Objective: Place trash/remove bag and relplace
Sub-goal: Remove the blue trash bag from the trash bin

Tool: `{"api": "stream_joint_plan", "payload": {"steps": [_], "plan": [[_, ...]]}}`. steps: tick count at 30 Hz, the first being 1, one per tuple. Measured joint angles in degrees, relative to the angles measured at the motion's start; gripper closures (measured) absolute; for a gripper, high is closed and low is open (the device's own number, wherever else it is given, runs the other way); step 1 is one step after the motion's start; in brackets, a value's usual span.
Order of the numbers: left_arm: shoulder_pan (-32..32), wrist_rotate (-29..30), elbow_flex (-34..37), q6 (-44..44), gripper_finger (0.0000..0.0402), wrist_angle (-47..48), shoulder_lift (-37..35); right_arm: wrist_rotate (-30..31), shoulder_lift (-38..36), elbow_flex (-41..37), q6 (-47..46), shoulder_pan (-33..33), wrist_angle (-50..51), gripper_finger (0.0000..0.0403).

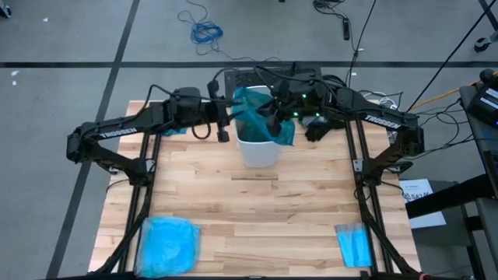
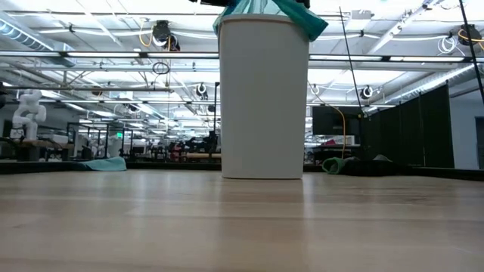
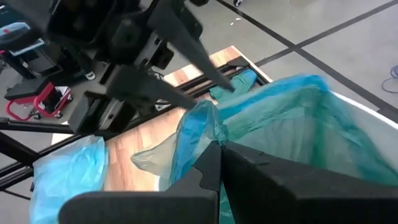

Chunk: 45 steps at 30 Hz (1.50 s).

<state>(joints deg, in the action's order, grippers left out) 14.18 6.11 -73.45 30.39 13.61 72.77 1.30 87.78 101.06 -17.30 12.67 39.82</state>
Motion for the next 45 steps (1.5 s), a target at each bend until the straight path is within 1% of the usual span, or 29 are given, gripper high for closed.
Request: {"api": "stream_joint_plan", "payload": {"steps": [6, 10, 15, 22, 27, 31, 36, 40, 45], "plan": [[-1.77, 1.56, 0.00, 0.06, 0.0299, 0.45, -1.77, -0.02, 0.09, 0.00, 0.62, 0.06, -0.73, 0.0403], [-2.86, 4.65, 0.00, 0.04, 0.0299, 0.94, -2.80, 0.00, 0.09, 0.00, 0.66, 0.46, -0.77, 0.0403], [-4.21, 3.32, -0.04, 0.01, 0.0299, 0.83, -4.22, 0.04, 0.09, 0.00, 1.28, 0.50, -1.40, 0.0403], [-4.62, 1.45, -0.02, 0.04, 0.0299, 1.94, -2.61, -0.14, 0.14, 0.00, 1.49, 0.48, -2.00, 0.0403], [-4.55, 1.72, 0.00, 0.63, 0.0299, 1.46, -1.88, -0.15, 0.14, 0.00, 1.48, 0.48, -2.48, 0.0403], [-4.54, 3.36, 0.00, 2.39, 0.0299, 0.70, -1.41, -1.84, 0.41, 0.00, 1.46, 0.46, -4.00, 0.0403], [-4.51, 3.86, 0.02, 3.04, 0.0299, 0.36, -1.32, -3.16, 1.86, -0.02, 1.29, 0.34, -4.29, 0.0403], [-4.52, 6.07, 0.02, 3.43, 0.0299, 0.43, -1.33, -4.50, 2.28, -0.02, 1.10, 0.05, -5.02, 0.0403], [-4.51, 6.27, 0.02, 3.97, 0.0299, 1.41, -1.33, -4.70, 2.24, -0.02, 0.94, -0.02, -5.40, 0.0403]]}}
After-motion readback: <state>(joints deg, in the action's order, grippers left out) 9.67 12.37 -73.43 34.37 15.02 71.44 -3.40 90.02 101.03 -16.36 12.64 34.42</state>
